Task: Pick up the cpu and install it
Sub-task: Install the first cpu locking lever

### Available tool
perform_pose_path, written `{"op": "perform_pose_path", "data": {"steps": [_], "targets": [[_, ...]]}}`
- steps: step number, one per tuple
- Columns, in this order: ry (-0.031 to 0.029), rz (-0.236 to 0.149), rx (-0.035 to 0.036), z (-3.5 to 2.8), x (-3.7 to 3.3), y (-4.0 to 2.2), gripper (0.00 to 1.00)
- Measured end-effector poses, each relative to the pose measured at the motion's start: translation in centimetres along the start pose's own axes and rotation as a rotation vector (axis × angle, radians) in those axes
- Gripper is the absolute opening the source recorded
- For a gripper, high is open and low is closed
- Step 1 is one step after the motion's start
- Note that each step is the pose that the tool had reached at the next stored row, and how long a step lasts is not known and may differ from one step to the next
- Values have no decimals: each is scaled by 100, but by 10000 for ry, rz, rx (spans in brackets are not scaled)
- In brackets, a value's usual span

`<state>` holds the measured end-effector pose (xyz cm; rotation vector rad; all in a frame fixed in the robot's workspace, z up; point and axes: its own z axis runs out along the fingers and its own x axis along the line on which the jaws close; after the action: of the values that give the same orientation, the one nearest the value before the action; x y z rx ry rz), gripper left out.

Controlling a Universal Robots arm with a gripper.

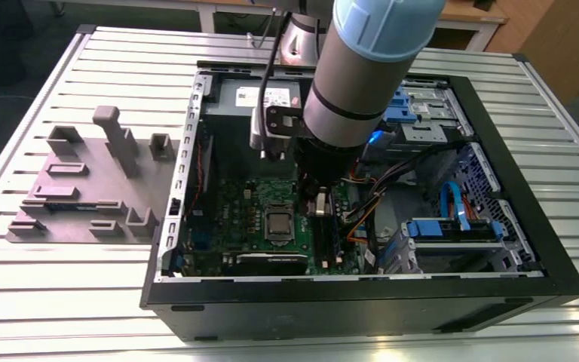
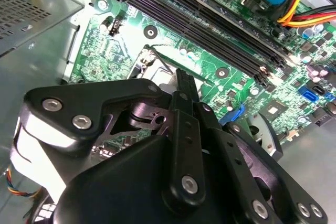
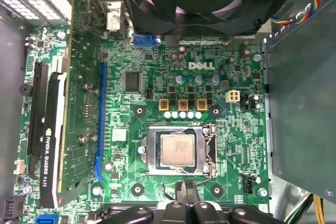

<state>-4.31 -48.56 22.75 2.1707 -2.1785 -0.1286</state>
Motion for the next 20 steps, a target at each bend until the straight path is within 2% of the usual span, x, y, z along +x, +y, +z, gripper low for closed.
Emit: {"op": "perform_pose_path", "data": {"steps": [5,11,20], "targets": [[1,-28,1,14,21,-1,11],[7,-77,-1,65,47,-7,11],[18,-179,-2,105,119,-11,11]]}}
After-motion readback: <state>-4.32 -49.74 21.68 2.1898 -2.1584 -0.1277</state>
